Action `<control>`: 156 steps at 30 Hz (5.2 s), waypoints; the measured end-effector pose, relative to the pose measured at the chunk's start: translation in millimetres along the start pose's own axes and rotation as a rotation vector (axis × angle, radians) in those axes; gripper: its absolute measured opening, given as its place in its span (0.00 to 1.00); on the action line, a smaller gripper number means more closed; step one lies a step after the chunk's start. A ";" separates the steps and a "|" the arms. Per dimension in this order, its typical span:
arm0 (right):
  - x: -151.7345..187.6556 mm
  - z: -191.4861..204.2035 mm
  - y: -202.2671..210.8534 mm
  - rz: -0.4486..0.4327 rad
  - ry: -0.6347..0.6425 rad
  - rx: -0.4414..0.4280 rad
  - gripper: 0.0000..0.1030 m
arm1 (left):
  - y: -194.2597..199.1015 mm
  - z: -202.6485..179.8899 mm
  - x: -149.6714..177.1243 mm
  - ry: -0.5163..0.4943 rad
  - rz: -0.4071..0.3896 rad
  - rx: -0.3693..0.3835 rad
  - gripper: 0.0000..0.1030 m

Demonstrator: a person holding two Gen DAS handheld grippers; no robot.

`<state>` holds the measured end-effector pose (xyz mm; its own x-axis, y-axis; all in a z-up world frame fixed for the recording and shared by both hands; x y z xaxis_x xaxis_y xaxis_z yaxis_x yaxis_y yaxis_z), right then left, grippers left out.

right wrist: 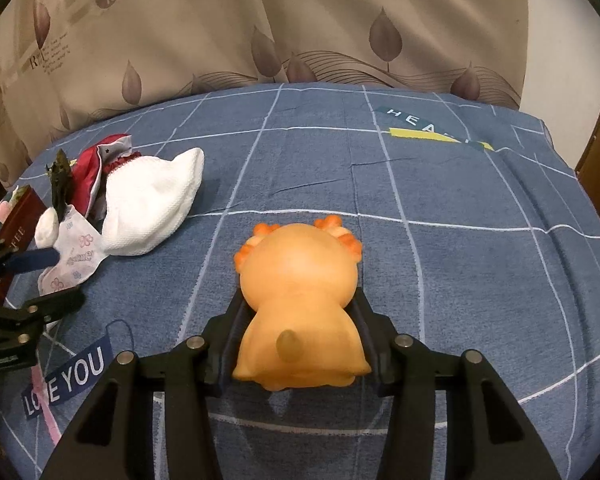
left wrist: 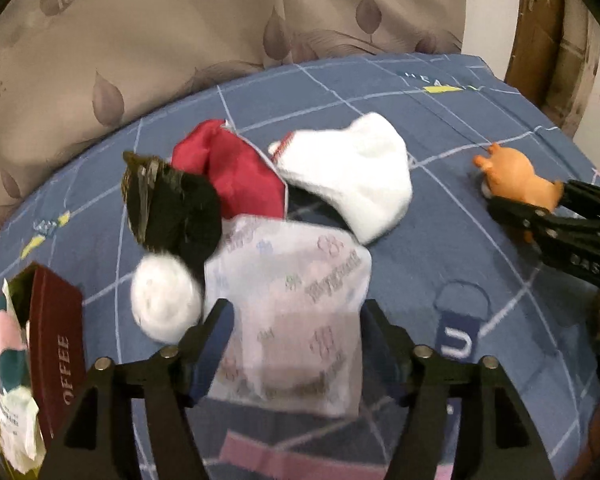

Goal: Organize soft objects
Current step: 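Grasp the white floral tissue pack with the left tool, then carry the tissue pack into the tin and open the left tool, then carry the orange plush toy into the tin and open the right tool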

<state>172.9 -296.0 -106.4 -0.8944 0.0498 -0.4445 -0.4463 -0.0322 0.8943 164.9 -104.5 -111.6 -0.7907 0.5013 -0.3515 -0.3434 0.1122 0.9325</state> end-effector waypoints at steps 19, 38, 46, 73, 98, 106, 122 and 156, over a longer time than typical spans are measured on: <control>-0.8 -1.9 -1.0 0.000 -0.004 -0.006 0.45 | 52.4 3.5 34.6 0.025 -0.057 0.114 0.12; -0.4 -1.9 -1.8 0.002 0.003 0.004 0.45 | 138.1 109.4 86.3 0.183 -0.160 -0.015 0.12; -0.9 -1.3 -1.8 0.003 0.005 0.007 0.45 | 142.1 179.0 123.7 0.325 -0.130 -0.118 0.12; -0.5 0.9 -1.9 0.009 0.021 0.035 0.45 | 111.0 237.5 173.6 0.475 -0.089 -0.137 0.14; -0.3 0.6 -2.4 0.010 0.027 0.044 0.46 | 134.2 233.3 197.5 0.514 -0.176 -0.144 0.33; -0.9 0.4 -2.9 0.010 0.033 0.052 0.47 | 154.2 240.2 213.5 0.600 -0.215 -0.126 0.34; -0.2 5.2 -0.3 -0.006 0.045 0.082 0.42 | 163.9 249.5 278.5 0.715 -0.147 -0.271 0.43; 16.7 277.4 59.8 -0.040 0.432 -0.270 0.42 | 163.4 273.7 294.6 0.851 -0.110 -0.297 0.44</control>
<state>139.7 -20.3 -46.1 -0.7817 -0.3592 -0.5099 -0.4217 -0.2980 0.8564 14.6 296.4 -39.9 -0.8124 -0.3156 -0.4904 -0.4628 -0.1627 0.8714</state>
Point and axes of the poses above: each gripper's, at about its wrist camera, not at the fingertips, and y roughly against the way its jaws point, z to its left, x to its underside, the point moved 4 cm from there along -y, roughly the way its jaws point, and after that the axes turned 11 degrees about z, right-handed, at the moved point
